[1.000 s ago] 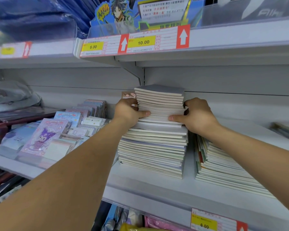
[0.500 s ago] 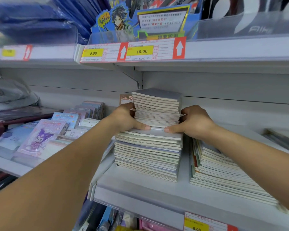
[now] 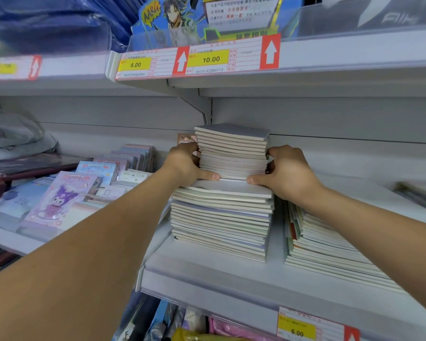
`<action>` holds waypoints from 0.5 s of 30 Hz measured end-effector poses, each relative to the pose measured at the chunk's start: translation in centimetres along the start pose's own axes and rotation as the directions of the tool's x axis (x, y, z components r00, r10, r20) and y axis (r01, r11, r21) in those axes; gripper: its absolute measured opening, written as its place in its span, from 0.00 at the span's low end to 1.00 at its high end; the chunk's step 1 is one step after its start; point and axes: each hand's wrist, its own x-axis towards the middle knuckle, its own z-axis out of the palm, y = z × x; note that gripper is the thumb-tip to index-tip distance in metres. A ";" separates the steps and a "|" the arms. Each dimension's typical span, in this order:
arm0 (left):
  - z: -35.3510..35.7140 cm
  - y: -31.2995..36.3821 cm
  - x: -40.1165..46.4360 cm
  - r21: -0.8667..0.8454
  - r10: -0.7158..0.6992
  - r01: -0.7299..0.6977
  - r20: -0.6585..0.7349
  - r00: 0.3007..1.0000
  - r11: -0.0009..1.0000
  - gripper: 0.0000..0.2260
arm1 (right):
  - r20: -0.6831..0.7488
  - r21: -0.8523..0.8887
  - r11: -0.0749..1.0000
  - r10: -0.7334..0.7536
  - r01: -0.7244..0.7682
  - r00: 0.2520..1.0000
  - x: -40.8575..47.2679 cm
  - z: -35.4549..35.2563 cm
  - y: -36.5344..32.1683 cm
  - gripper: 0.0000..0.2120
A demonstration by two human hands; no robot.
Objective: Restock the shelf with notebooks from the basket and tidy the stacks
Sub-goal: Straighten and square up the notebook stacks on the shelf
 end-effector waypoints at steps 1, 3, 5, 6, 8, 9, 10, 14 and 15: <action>0.1 0.0 0.3 0.010 -0.029 0.029 -0.009 1.000 1.000 0.35 | 0.018 -0.010 1.000 0.026 -0.026 0.999 0.3 -0.2 -0.1 0.25; 0.2 0.0 0.6 0.028 -0.086 0.086 -0.028 0.996 0.996 0.36 | 0.075 -0.037 0.994 0.105 -0.103 0.992 1.0 -0.8 -0.4 0.26; 0.1 0.2 1.0 0.091 -0.108 0.111 -0.038 0.993 0.990 0.37 | 0.134 -0.012 0.988 0.154 -0.154 0.979 1.7 -1.2 -0.6 0.25; 0.0 0.3 1.1 0.128 -0.107 0.111 -0.037 0.994 0.986 0.37 | 0.152 0.009 0.987 0.157 -0.160 0.976 1.8 -1.3 -0.8 0.24; -0.1 0.4 1.1 0.166 -0.093 0.098 -0.038 0.995 0.981 0.36 | 0.163 -0.022 0.992 0.128 -0.127 0.978 1.7 -1.3 -0.9 0.23; -0.2 0.4 1.0 0.164 -0.079 0.084 -0.039 0.996 0.983 0.35 | 0.160 -0.065 0.993 0.111 -0.102 0.981 1.6 -1.2 -0.8 0.23; -0.2 0.2 1.0 0.154 -0.059 0.064 -0.035 0.998 0.986 0.34 | 0.152 -0.093 0.992 0.099 -0.086 0.983 1.3 -1.1 -0.7 0.22; -0.4 -0.8 0.5 0.059 0.019 -0.020 0.029 0.999 0.998 0.28 | 0.168 -0.002 0.994 0.105 -0.106 0.980 0.9 -1.2 -0.5 0.20; -0.5 -0.9 0.4 0.026 0.024 -0.026 0.060 0.998 0.999 0.27 | 0.167 0.008 0.994 0.110 -0.112 0.980 0.9 -1.2 -0.6 0.21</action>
